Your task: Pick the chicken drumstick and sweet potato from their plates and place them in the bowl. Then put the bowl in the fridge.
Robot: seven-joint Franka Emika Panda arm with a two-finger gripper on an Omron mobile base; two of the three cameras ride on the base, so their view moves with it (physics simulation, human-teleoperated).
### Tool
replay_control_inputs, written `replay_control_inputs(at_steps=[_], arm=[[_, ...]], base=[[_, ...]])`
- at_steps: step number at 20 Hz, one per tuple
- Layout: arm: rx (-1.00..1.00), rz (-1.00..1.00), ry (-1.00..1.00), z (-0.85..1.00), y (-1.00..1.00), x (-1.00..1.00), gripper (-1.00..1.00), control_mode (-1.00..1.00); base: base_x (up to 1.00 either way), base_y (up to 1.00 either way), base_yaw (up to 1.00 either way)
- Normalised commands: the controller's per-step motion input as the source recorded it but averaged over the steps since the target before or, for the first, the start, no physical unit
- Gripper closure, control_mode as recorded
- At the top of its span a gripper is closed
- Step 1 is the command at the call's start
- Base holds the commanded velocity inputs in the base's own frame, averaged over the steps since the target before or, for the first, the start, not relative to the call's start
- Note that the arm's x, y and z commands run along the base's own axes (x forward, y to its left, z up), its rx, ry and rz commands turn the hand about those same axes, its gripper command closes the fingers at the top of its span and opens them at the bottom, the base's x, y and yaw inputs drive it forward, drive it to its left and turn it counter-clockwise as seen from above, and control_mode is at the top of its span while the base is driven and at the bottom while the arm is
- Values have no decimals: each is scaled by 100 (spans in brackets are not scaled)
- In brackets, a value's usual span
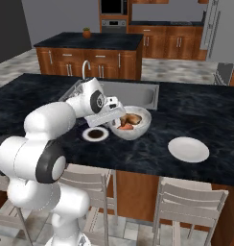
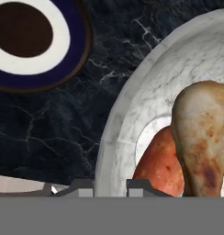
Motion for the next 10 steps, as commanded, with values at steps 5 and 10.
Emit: replay_control_inputs(at_steps=[5, 10], arm=[[0, 0, 1, 22, 31, -37, 100, -100], [0, -5, 0, 10, 31, -40, 100, -100]], base=[[0, 0, 0], [0, 0, 0]])
